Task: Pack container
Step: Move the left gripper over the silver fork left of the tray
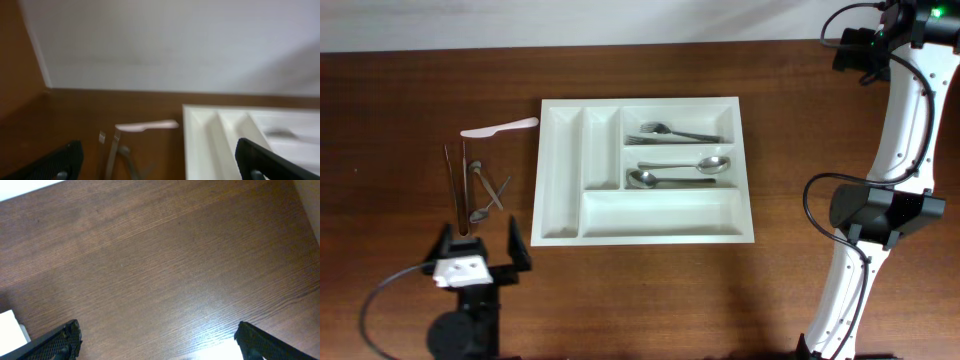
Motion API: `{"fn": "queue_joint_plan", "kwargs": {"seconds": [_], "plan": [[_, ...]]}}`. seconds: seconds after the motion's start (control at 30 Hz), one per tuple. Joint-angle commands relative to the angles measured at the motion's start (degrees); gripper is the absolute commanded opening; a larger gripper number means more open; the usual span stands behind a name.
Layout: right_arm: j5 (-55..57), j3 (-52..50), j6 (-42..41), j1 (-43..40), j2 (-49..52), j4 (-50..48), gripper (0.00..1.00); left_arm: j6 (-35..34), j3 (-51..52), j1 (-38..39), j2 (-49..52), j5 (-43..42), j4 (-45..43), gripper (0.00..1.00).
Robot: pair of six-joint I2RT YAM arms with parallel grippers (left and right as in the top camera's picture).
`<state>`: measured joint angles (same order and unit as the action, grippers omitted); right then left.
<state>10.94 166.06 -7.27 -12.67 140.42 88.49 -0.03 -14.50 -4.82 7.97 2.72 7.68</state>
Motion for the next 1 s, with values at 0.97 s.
{"fn": "queue_joint_plan", "kwargs": {"seconds": [0.97], "plan": [[-0.22, -0.31, -0.33, 0.22, -0.22, 0.0, 0.99, -5.73, -60.92, -6.38, 69.66, -24.87, 43.93, 0.99]]}}
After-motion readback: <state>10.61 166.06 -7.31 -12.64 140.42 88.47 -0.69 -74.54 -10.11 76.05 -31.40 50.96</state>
